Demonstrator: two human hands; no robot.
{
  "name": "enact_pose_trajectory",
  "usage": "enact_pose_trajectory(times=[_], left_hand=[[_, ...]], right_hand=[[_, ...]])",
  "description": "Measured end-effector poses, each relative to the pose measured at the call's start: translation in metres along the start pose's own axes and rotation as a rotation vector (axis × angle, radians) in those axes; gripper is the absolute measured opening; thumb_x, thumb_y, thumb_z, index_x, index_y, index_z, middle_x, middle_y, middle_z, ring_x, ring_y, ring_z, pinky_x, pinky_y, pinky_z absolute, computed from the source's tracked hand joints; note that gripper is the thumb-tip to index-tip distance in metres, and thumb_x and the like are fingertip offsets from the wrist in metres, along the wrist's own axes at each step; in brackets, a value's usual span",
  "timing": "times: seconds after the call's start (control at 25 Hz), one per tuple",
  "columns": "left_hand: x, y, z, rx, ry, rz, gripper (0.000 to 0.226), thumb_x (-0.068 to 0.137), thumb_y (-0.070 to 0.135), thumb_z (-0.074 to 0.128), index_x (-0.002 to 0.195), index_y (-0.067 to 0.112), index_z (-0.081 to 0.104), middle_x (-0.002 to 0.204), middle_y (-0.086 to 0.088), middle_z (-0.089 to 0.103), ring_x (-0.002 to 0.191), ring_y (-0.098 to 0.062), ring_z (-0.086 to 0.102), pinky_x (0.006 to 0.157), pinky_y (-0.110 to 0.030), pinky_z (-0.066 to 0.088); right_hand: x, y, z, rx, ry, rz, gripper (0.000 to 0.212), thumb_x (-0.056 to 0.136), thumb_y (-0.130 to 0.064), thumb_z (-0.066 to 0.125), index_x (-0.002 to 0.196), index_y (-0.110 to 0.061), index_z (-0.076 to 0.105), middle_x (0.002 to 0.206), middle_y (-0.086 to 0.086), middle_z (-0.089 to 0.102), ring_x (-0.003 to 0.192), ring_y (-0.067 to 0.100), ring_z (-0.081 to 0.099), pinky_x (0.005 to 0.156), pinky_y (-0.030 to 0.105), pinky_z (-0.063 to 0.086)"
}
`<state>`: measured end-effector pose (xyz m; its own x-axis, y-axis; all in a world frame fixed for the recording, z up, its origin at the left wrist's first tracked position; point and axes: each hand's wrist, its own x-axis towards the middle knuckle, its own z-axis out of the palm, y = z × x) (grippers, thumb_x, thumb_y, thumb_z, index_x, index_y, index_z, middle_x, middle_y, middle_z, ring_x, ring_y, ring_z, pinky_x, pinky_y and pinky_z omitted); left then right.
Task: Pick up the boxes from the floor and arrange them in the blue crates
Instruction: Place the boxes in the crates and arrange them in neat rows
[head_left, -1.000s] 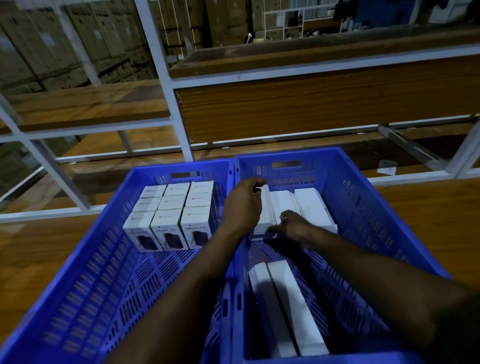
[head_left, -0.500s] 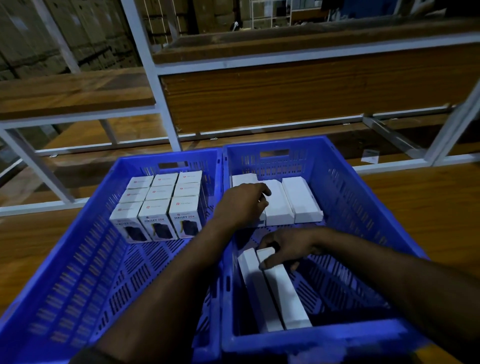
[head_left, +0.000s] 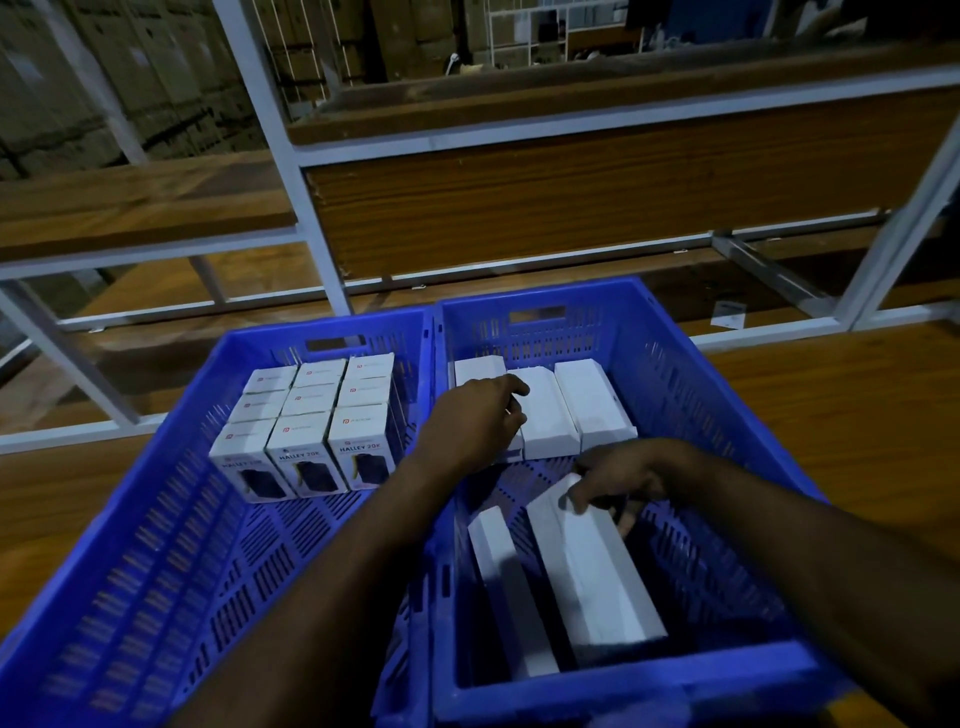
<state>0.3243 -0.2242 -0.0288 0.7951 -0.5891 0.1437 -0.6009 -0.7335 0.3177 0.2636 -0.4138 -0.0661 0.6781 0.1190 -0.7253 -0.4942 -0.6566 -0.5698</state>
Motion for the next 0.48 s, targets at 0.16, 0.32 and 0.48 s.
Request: enact_pose_trajectory(times=[0.16, 0.32, 0.48], left_hand=[[-0.002, 0.003, 0.0, -0.184, 0.093, -0.089, 0.05, 0.097, 0.025, 0.062, 0.145, 0.018, 0.047, 0.124, 0.0, 0.069, 0.109, -0.018, 0.066, 0.09, -0.034, 0.054], [0.001, 0.012, 0.001, -0.412, 0.208, -0.191, 0.07, 0.089, 0.029, 0.074, 0.148, 0.015, 0.04, 0.139, -0.003, 0.059, 0.122, -0.019, 0.059, 0.099, -0.041, 0.053], [0.0, 0.024, 0.008, -0.684, 0.123, -0.321, 0.087, 0.088, 0.032, 0.075, 0.157, 0.02, 0.022, 0.157, -0.002, 0.039, 0.138, -0.024, 0.046, 0.108, -0.039, 0.046]], right_hand=[[-0.014, -0.007, -0.028, 0.259, 0.225, -0.129, 0.022, 0.088, -0.01, 0.067, 0.107, -0.011, 0.055, 0.095, 0.011, 0.059, 0.087, 0.024, 0.059, 0.082, 0.045, 0.058], [-0.015, -0.013, -0.047, 0.622, 0.408, -0.316, 0.02, 0.087, -0.015, 0.067, 0.105, -0.014, 0.059, 0.105, 0.012, 0.067, 0.094, 0.026, 0.064, 0.08, 0.041, 0.058], [-0.015, -0.014, -0.053, 0.873, 0.446, -0.42, 0.024, 0.089, -0.018, 0.064, 0.112, -0.012, 0.064, 0.115, 0.016, 0.069, 0.106, 0.03, 0.067, 0.087, 0.041, 0.058]])
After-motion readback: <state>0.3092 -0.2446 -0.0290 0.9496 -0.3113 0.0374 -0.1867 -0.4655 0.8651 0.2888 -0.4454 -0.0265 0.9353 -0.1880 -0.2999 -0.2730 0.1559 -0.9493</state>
